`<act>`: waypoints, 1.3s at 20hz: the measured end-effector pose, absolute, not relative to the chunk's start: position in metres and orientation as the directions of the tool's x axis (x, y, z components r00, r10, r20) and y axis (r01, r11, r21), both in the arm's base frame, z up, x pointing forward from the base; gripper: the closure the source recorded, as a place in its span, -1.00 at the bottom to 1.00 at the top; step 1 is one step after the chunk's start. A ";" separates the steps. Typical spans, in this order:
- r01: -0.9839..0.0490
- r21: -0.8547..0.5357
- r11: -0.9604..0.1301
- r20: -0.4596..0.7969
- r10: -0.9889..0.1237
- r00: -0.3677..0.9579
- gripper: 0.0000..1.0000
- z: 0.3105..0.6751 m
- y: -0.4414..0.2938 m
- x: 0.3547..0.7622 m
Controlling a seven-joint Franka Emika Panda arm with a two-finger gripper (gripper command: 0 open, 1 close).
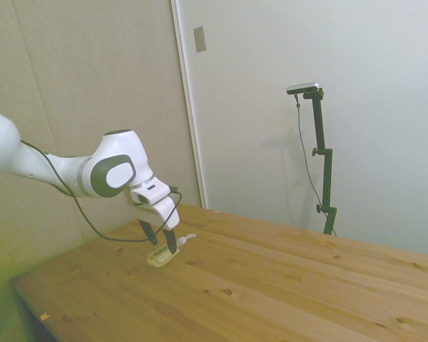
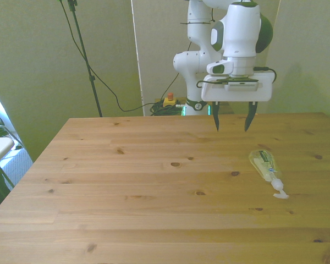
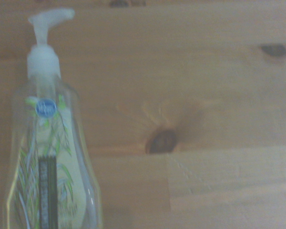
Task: Stand the sanitizer
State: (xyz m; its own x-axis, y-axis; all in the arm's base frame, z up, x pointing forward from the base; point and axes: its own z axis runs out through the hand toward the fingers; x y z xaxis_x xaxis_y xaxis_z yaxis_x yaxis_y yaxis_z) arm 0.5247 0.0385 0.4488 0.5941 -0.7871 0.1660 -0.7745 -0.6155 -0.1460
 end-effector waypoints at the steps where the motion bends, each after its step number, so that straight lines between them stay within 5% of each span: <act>1: -0.777 -0.147 -0.612 0.172 -0.790 0.589 -1.00 0.451 0.043 0.538; 12: -0.770 -0.124 -0.625 0.188 -0.777 0.600 -1.00 0.429 0.093 0.643; 26: -0.747 -0.056 -0.663 0.184 -0.742 0.645 -1.00 0.383 0.144 0.687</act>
State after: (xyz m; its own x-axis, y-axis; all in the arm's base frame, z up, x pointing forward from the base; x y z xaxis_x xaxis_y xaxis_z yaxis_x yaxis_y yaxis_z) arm 0.6870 0.1441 0.3831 0.6445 -0.7420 0.1844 -0.7468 -0.6627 -0.0563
